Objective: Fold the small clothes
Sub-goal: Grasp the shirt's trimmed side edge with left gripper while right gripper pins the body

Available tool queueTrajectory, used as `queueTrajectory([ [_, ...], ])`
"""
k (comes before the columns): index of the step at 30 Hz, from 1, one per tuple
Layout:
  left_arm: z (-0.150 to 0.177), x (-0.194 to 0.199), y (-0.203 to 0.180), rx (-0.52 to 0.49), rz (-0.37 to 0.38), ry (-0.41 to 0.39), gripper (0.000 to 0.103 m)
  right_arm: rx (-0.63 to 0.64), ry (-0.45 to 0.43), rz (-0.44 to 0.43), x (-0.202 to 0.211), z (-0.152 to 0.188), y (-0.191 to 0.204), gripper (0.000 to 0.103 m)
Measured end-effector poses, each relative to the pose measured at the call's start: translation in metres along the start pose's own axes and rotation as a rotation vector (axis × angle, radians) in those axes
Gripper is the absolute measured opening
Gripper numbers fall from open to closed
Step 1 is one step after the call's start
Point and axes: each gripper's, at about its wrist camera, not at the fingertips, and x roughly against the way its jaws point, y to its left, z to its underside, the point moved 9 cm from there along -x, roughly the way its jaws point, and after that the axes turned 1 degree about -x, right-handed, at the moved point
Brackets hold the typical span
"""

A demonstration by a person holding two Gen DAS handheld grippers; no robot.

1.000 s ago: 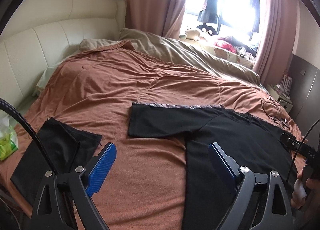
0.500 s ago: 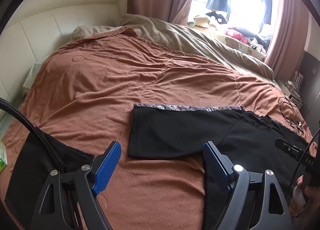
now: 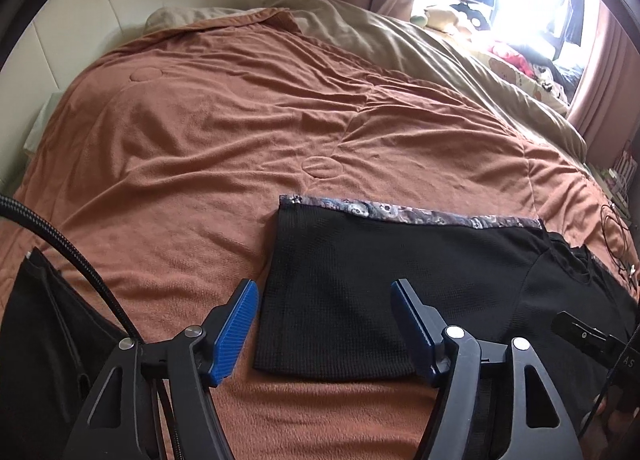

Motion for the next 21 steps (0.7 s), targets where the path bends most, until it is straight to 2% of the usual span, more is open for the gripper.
queueTrajectory([
  [2,-0.002,-0.011,0.003,0.009,-0.011,0.008,0.07,-0.025,0.019,-0.027,-0.01,-0.003,-0.002,0.033],
  [5,-0.003,-0.026,0.008,0.016,-0.032,0.015,0.07,-0.019,0.041,-0.052,-0.024,-0.01,0.003,0.026],
  [7,-0.003,-0.035,0.013,0.029,-0.038,0.021,0.07,0.004,0.061,-0.044,-0.036,-0.013,0.004,0.026],
  [10,-0.003,-0.048,0.02,0.056,-0.044,0.038,0.07,0.005,0.109,-0.009,-0.055,-0.012,0.0,0.014],
  [14,-0.003,-0.065,0.026,0.055,-0.061,0.06,0.07,-0.026,0.143,-0.009,-0.076,-0.006,-0.006,0.013],
  [17,-0.002,-0.076,0.029,0.07,-0.062,0.085,0.07,-0.043,0.133,-0.032,-0.083,-0.003,-0.005,0.012],
  [20,0.001,-0.089,0.036,0.115,-0.055,0.12,0.07,-0.038,0.129,-0.042,-0.084,-0.005,-0.004,0.012],
  [21,0.003,-0.093,0.039,0.143,-0.05,0.132,0.066,-0.035,0.128,-0.044,-0.084,-0.004,-0.004,0.012],
])
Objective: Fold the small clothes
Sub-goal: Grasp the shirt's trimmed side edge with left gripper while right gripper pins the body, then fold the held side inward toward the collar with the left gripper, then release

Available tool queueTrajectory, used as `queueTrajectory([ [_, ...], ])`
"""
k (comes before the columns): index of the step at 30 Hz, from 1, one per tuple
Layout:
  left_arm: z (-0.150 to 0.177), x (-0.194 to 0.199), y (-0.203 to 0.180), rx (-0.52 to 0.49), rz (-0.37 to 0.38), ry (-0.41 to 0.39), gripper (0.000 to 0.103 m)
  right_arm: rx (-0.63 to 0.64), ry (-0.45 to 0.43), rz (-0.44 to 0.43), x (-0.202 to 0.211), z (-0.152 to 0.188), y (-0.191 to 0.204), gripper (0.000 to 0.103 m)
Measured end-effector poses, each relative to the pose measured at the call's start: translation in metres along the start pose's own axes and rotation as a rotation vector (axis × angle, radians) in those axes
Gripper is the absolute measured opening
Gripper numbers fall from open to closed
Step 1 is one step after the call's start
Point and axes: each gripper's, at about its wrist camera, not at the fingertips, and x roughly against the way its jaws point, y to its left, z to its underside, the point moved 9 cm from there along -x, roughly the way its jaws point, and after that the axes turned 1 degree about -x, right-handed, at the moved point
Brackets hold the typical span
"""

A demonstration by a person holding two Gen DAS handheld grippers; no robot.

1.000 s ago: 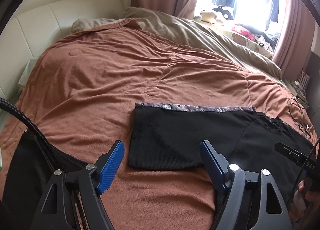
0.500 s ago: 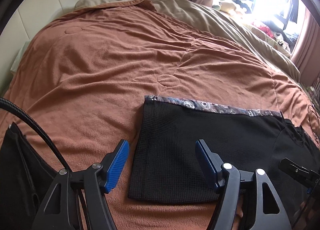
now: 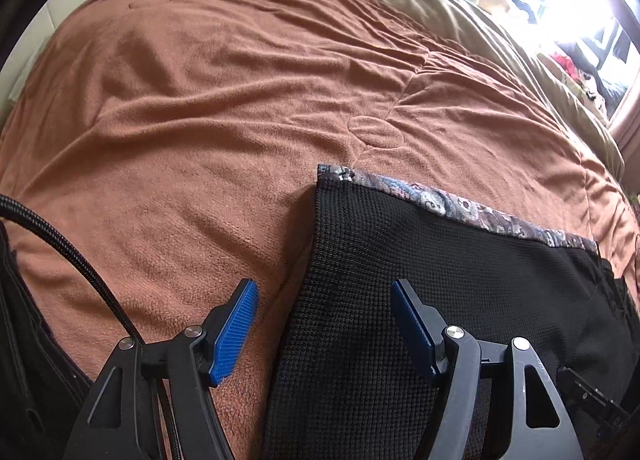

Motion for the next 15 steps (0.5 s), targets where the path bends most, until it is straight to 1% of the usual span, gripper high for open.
queueTrajectory([
  [1,0.001,-0.004,0.003,0.028,0.002,0.012,0.059,0.0,-0.002,-0.005,0.0,0.001,0.0,0.012],
  [2,0.002,-0.004,0.004,0.037,-0.006,0.01,0.057,0.0,-0.003,-0.009,0.0,0.002,-0.001,0.012],
  [3,0.001,-0.003,0.004,0.037,-0.01,0.002,0.048,0.0,-0.005,-0.014,-0.001,0.002,-0.001,0.012],
  [4,0.0,-0.001,0.002,0.033,-0.006,0.001,0.032,0.001,-0.005,-0.019,0.0,0.003,-0.002,0.012],
  [5,0.0,0.0,-0.001,0.029,0.006,0.005,0.025,0.003,-0.006,-0.021,0.002,0.004,-0.003,0.012],
  [6,0.0,0.003,-0.006,0.025,0.028,0.012,0.015,0.003,-0.007,-0.024,0.002,0.005,-0.004,0.012],
  [7,-0.002,0.006,-0.01,0.02,0.041,0.008,0.011,0.002,-0.01,-0.028,0.002,0.005,-0.003,0.012],
  [9,-0.005,0.017,-0.019,0.001,0.059,-0.013,0.007,0.003,-0.017,-0.042,0.003,0.005,-0.005,0.012],
  [12,-0.011,0.034,-0.035,-0.018,0.101,-0.034,0.004,0.02,-0.011,-0.048,0.002,0.005,-0.005,0.012],
  [15,-0.016,0.052,-0.051,-0.033,0.113,-0.05,0.004,0.005,-0.009,-0.077,0.008,0.003,-0.004,0.012],
])
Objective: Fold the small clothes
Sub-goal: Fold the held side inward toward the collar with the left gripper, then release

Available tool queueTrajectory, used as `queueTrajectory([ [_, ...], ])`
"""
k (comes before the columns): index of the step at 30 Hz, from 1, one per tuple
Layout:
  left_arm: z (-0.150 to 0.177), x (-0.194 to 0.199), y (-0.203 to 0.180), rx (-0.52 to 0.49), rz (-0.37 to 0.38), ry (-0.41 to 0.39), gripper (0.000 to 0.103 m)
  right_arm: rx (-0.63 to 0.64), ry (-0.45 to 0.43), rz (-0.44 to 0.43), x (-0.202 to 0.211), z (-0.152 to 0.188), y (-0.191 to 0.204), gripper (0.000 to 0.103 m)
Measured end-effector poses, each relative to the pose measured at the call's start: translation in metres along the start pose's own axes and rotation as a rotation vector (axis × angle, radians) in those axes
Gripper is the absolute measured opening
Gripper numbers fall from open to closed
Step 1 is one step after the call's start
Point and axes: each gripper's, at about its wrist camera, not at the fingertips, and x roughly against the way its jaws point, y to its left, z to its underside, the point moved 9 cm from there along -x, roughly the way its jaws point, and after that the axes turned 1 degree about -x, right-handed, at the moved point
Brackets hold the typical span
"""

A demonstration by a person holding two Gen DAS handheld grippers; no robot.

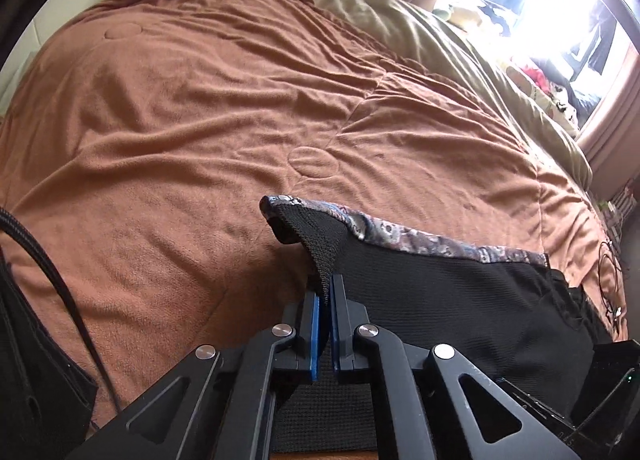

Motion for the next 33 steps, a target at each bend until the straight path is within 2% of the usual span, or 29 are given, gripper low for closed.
queueTrajectory([
  [6,-0.011,0.033,-0.045,-0.053,0.029,-0.028,0.004,-0.028,-0.043,-0.035,0.031,-0.006,0.008,0.015],
  [9,-0.013,0.048,-0.071,-0.087,0.04,-0.043,0.004,-0.034,-0.052,0.001,0.049,-0.005,0.008,0.032],
  [11,-0.014,0.058,-0.088,-0.102,0.057,-0.049,0.004,-0.049,-0.068,0.012,0.062,-0.005,0.007,0.054],
  [13,-0.014,0.067,-0.106,-0.121,0.07,-0.055,0.004,-0.064,-0.094,0.01,0.078,-0.004,0.007,0.063],
  [22,-0.008,0.091,-0.178,-0.188,0.142,-0.063,0.004,-0.098,-0.173,0.06,0.165,0.003,-0.015,0.063],
  [27,0.004,0.096,-0.222,-0.225,0.197,-0.047,0.004,-0.162,-0.196,0.09,0.2,0.027,-0.04,0.063],
  [33,0.033,0.087,-0.272,-0.296,0.249,-0.01,0.004,-0.226,-0.222,0.139,0.233,0.058,-0.066,0.063],
])
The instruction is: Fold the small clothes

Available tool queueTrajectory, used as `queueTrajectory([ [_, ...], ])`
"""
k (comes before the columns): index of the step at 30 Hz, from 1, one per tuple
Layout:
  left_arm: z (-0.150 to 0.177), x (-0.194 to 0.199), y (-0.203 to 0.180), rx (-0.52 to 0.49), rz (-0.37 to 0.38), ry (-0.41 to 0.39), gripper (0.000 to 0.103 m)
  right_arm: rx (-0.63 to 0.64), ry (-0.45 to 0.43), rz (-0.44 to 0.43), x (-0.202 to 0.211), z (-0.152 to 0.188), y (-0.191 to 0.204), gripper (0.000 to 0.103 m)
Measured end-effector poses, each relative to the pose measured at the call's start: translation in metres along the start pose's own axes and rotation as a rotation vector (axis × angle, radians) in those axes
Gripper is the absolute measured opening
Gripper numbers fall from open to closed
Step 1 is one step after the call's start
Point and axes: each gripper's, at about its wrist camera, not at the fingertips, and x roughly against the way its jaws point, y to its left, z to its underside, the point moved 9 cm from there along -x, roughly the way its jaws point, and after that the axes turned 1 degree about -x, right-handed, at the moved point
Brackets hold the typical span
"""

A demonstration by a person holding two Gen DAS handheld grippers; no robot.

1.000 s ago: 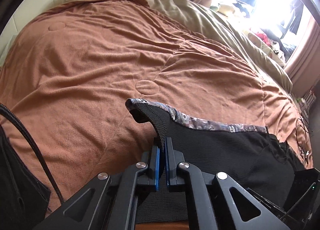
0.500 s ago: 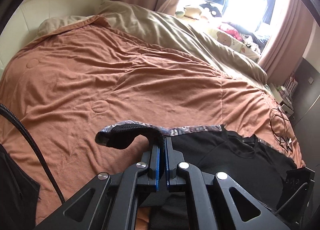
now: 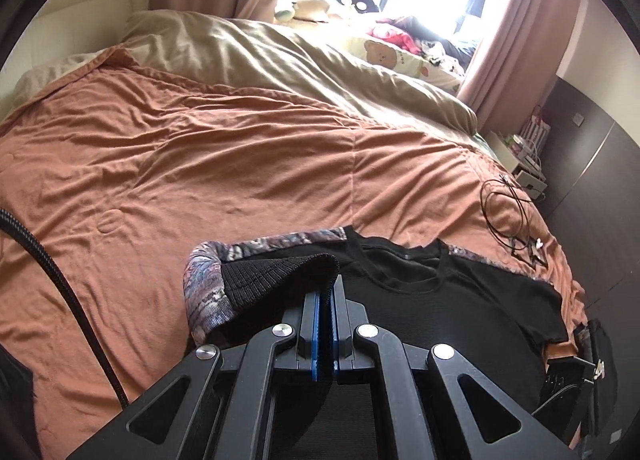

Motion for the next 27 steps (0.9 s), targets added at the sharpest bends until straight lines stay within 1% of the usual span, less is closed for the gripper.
queueTrajectory([
  [4,0.011,-0.021,-0.028,-0.03,0.034,0.036,0.004,-0.038,-0.008,0.033,0.017,0.006,-0.018,0.063],
  [8,0.019,-0.04,-0.054,-0.055,0.089,0.084,0.004,-0.078,-0.026,0.036,0.031,-0.002,-0.03,0.063],
  [9,0.02,-0.043,-0.058,-0.057,0.095,0.096,0.007,-0.085,-0.033,0.039,0.034,-0.003,-0.033,0.063],
  [11,0.022,-0.047,-0.061,-0.049,0.118,0.105,0.018,-0.093,-0.036,0.041,0.036,-0.003,-0.036,0.063],
  [12,0.022,-0.047,-0.058,-0.042,0.121,0.104,0.029,-0.095,-0.035,0.042,0.037,-0.002,-0.038,0.063],
  [13,0.022,-0.046,-0.052,-0.034,0.112,0.098,0.037,-0.095,-0.033,0.044,0.036,0.0,-0.04,0.063],
  [15,0.023,-0.045,-0.04,-0.028,0.083,0.094,0.038,-0.091,-0.027,0.048,0.036,0.004,-0.04,0.063],
  [19,0.032,-0.043,-0.006,0.009,0.047,0.117,0.038,-0.064,-0.013,0.05,0.031,0.005,-0.033,0.063],
  [24,0.046,-0.04,0.037,0.039,-0.003,0.14,0.038,0.027,0.009,0.094,0.021,0.002,-0.019,0.063],
  [27,0.054,-0.037,0.061,0.059,-0.027,0.152,0.038,0.079,0.019,0.135,0.015,0.005,-0.01,0.063],
])
